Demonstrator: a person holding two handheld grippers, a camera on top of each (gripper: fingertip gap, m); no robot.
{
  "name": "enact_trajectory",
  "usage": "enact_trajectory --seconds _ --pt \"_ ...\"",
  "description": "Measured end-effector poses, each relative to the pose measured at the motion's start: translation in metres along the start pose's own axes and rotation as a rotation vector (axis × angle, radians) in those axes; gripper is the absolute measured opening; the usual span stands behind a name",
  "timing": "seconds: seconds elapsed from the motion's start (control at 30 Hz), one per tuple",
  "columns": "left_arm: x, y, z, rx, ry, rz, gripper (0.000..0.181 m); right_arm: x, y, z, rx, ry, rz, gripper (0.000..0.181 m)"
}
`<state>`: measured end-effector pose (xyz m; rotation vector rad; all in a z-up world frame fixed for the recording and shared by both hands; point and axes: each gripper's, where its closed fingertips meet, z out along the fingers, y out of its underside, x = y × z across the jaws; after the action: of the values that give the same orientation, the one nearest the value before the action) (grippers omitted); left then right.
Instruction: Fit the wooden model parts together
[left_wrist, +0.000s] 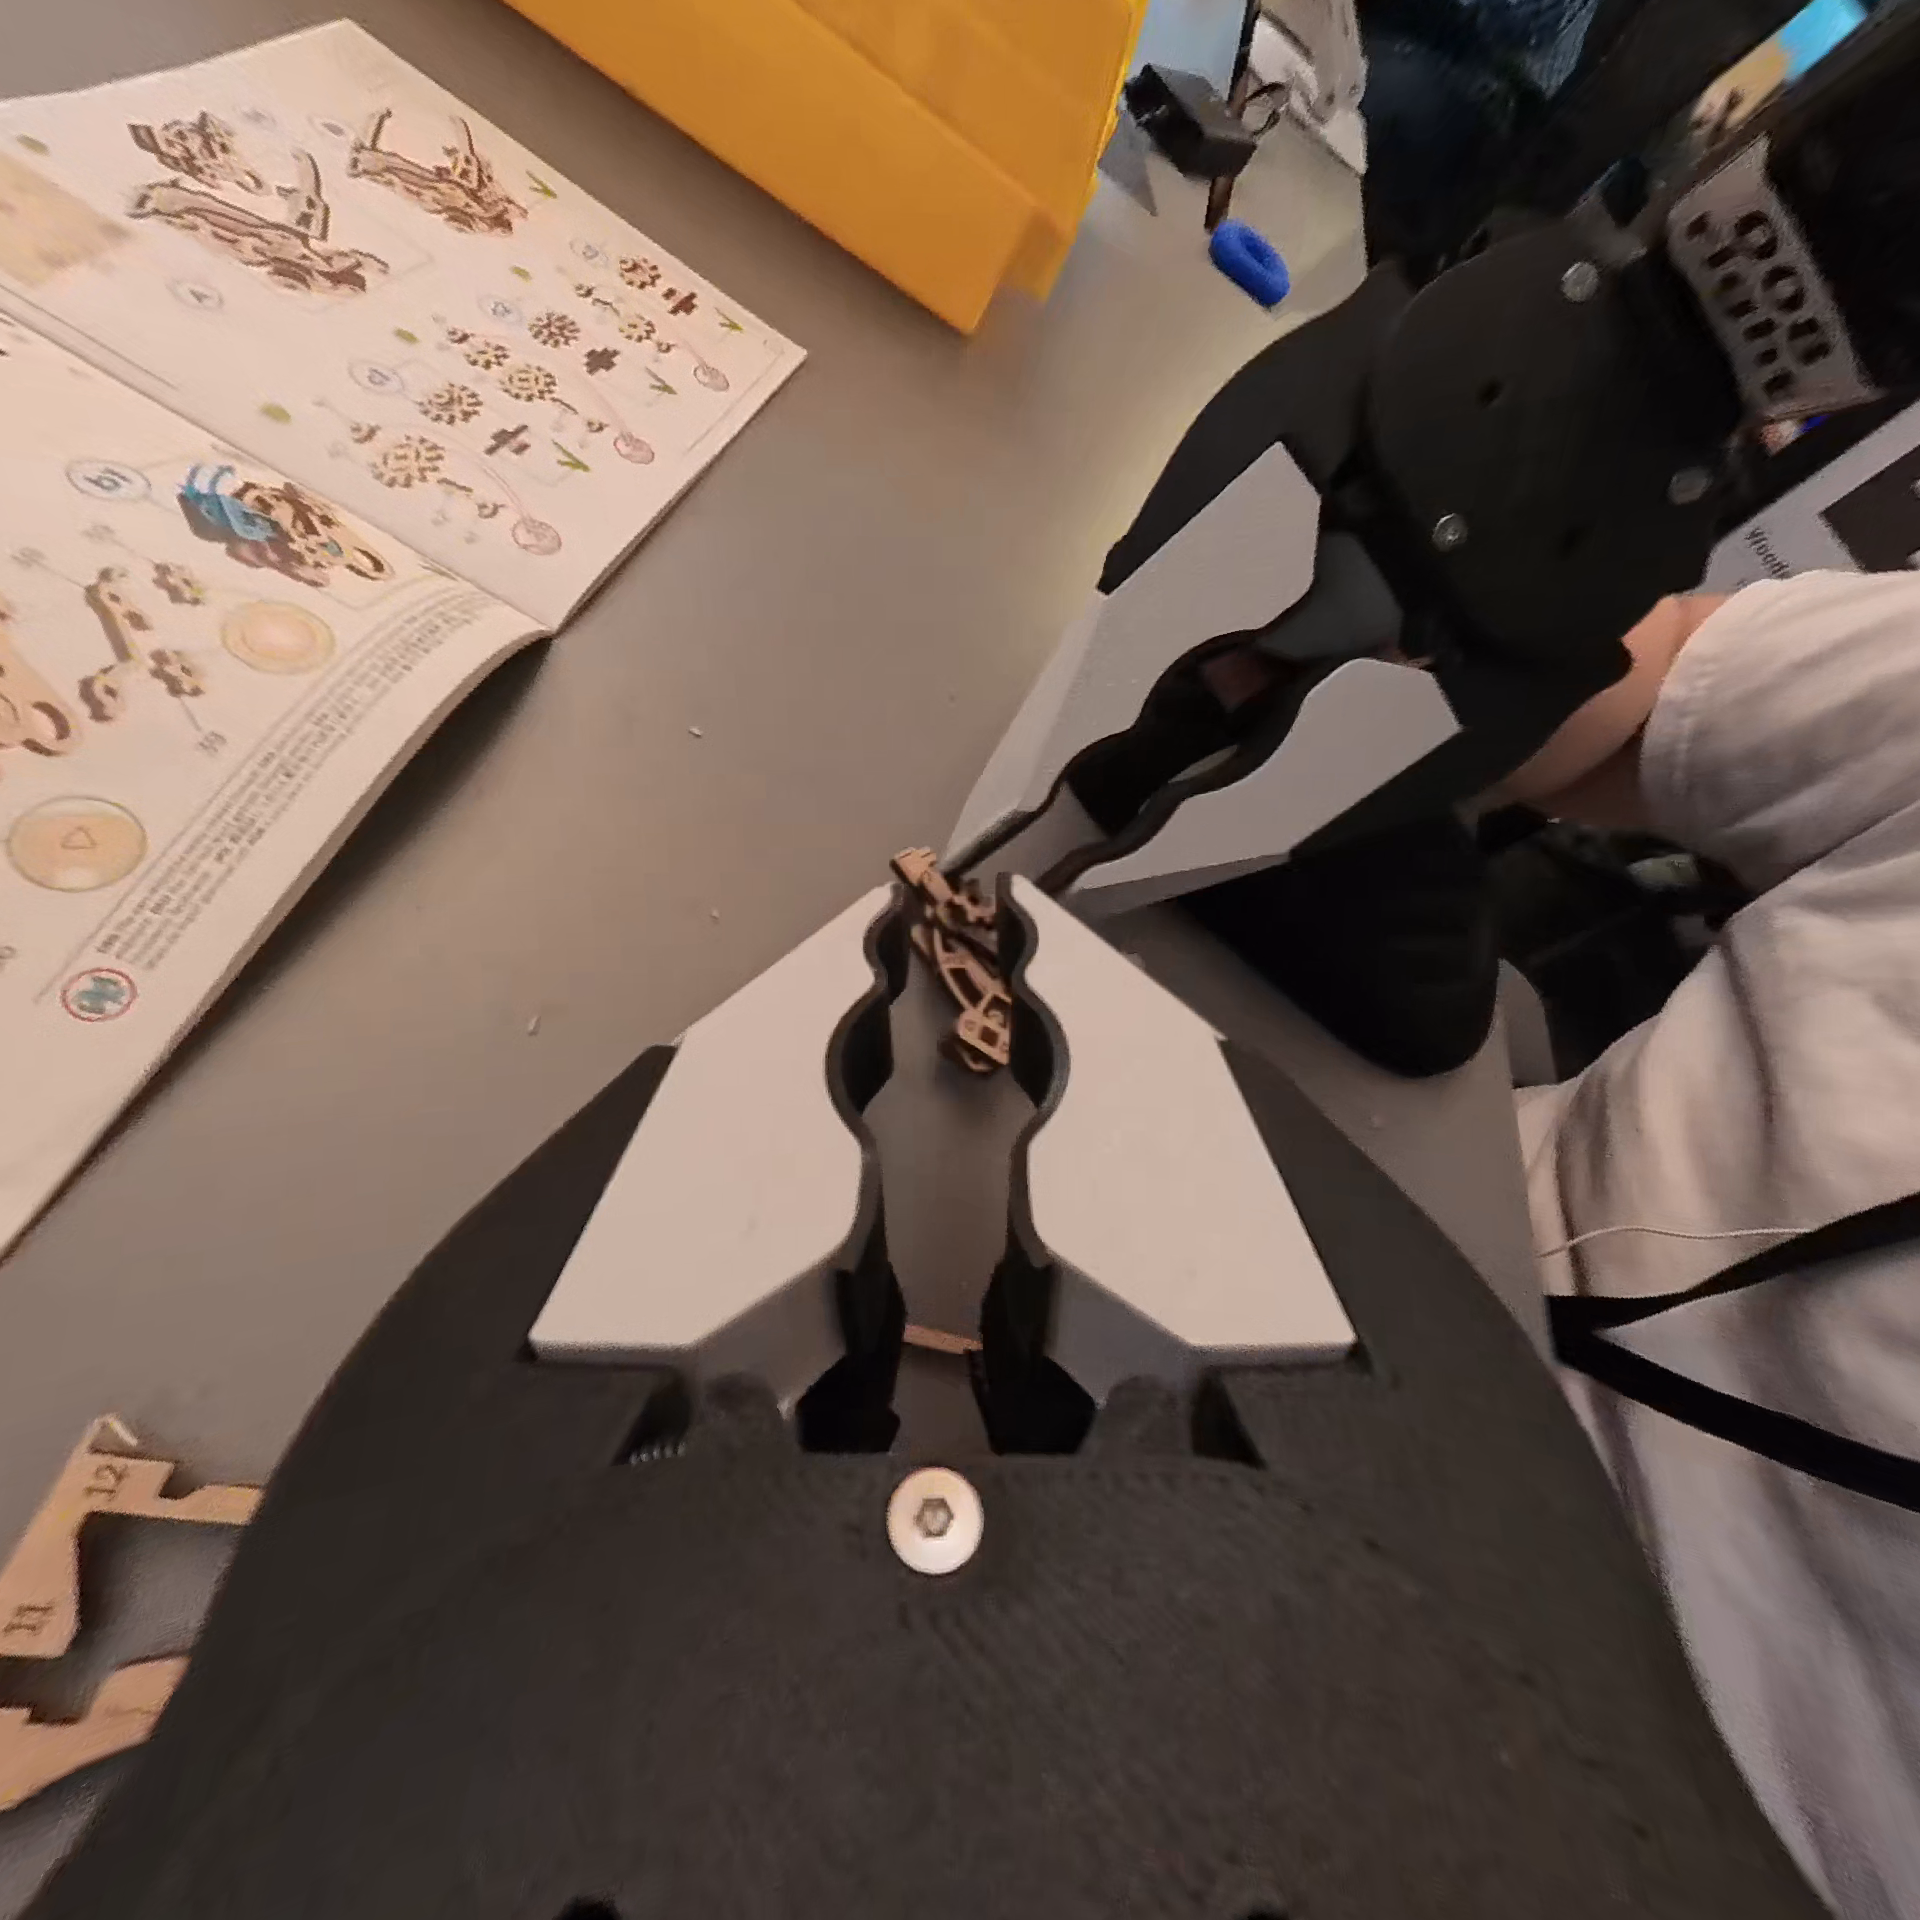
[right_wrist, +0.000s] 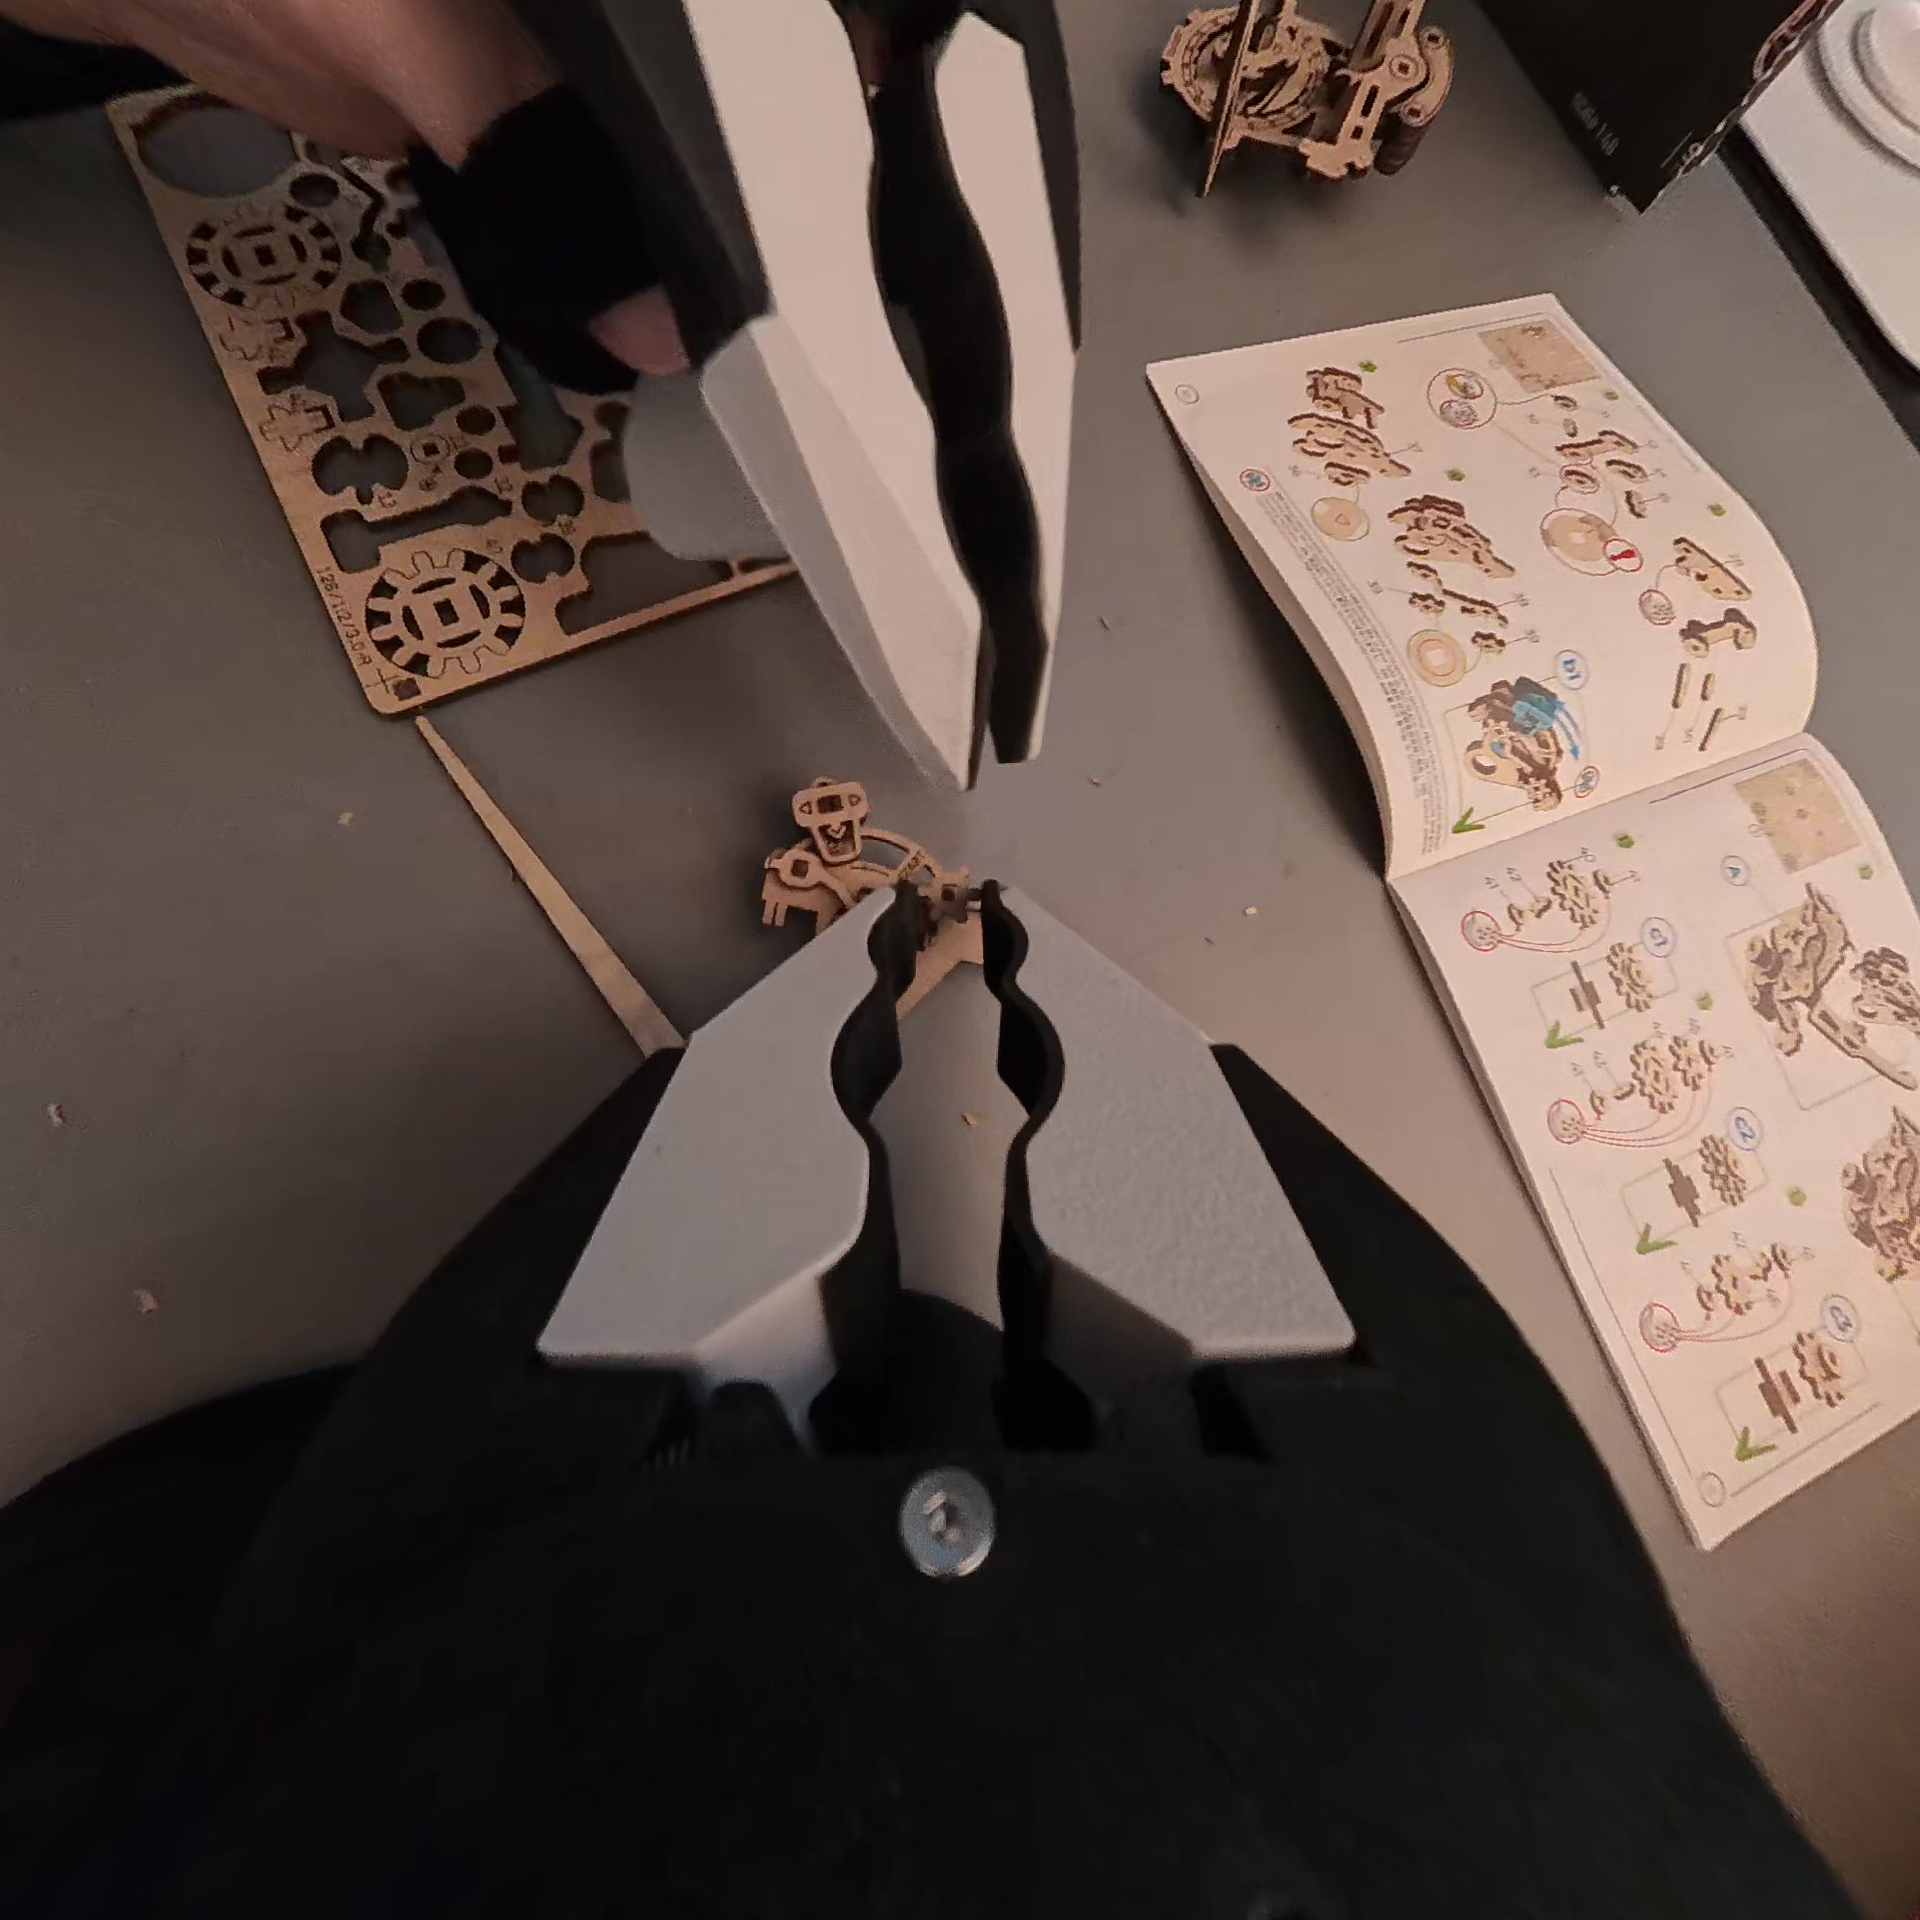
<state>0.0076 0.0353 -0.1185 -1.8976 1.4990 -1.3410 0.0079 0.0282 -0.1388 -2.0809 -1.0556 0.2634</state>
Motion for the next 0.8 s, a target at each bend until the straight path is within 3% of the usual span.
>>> enact_trajectory --seconds 0.03,0.3,0.43,0.57,0.8 --pt "-0.003 0.001 0.002 -0.016 -0.024 0.02 0.014 0.0 0.0 0.0 0.0 -0.005 0.004 0.01" --pt "-0.009 0.015 0.017 -0.131 -0.096 0.146 0.014 0.0 0.002 0.002 0.0 -0.012 0.013 0.01" --pt "-0.002 0.021 0.014 -0.173 -0.079 0.346 0.018 0.0 0.002 0.002 0.006 -0.022 0.022 0.01" --pt "-0.003 0.024 0.016 -0.211 -0.151 0.535 0.004 0.0 0.003 0.002 0.006 -0.018 0.018 0.01" --pt "-0.002 0.024 0.017 -0.214 -0.149 0.54 0.007 0.0 0.003 0.003 0.008 -0.016 0.012 0.01"
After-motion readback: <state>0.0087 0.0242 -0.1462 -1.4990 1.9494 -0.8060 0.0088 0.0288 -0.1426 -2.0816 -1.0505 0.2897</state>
